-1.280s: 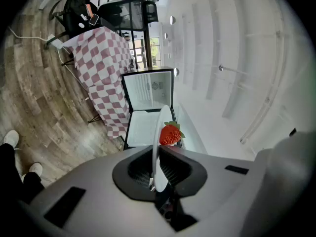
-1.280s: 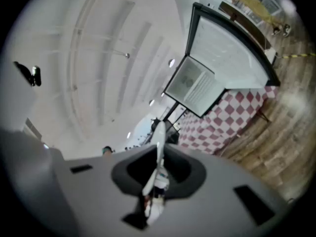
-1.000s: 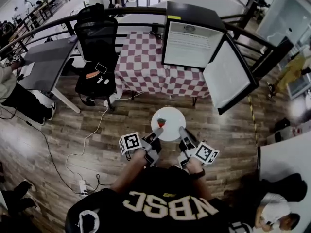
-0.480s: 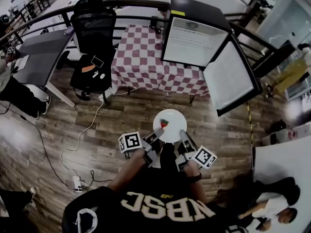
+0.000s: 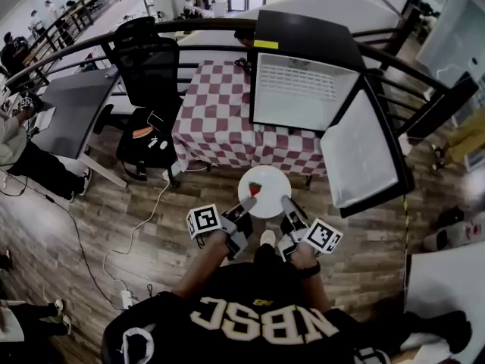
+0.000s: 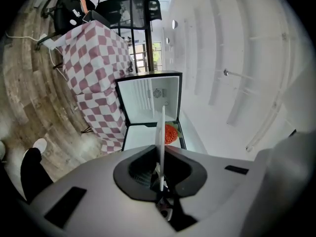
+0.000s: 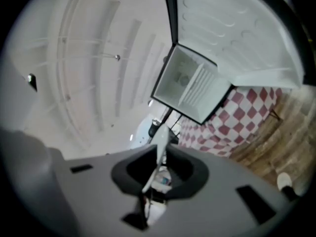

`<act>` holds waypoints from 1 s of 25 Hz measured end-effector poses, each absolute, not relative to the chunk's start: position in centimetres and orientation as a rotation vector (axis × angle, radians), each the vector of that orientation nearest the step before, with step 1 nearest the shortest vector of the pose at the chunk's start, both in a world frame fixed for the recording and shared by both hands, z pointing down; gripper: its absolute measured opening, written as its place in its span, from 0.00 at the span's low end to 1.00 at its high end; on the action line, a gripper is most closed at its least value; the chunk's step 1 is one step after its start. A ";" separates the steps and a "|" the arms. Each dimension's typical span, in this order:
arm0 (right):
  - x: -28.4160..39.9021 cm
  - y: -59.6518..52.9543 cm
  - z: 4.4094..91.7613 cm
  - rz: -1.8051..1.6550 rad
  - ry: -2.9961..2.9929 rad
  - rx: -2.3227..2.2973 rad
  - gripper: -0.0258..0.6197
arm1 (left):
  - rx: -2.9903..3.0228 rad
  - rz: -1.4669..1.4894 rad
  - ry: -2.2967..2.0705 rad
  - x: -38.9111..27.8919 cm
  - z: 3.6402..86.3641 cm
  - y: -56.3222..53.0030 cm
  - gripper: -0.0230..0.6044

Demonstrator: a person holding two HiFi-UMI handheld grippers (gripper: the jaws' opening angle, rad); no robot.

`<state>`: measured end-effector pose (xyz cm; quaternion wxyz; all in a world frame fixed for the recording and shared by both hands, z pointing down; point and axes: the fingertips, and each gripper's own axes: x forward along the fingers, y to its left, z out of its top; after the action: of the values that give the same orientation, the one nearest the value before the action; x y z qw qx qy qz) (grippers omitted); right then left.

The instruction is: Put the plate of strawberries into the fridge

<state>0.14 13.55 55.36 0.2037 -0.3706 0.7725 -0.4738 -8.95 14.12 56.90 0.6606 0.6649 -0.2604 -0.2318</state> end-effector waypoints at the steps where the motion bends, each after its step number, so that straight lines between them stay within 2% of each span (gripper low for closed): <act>1: 0.8 11.9 54.7 -1.299 2.169 -1.002 0.11 | 1.520 -0.531 -0.588 -8.2 56.4 12.5 0.09; 9: 6.4 3.8 55.0 -1.368 2.171 -1.025 0.11 | 1.533 -0.552 -0.631 -3.0 55.0 4.3 0.09; 14: 5.5 1.9 57.3 -1.645 1.975 -0.925 0.12 | 1.492 -0.567 -0.754 -3.6 56.3 2.4 0.09; 18: 4.6 -0.1 56.3 -1.441 2.238 -0.896 0.12 | 1.454 -0.590 -0.801 -4.8 56.6 1.5 0.09; 25: 6.6 -3.3 57.2 -1.440 2.205 -0.972 0.12 | 1.431 -0.566 -0.744 -2.9 57.8 -1.7 0.09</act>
<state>6.58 -3.32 57.22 0.1663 -0.3414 0.7745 -0.5059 -2.87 -1.70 57.80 0.6564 0.6316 -0.3285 -0.2496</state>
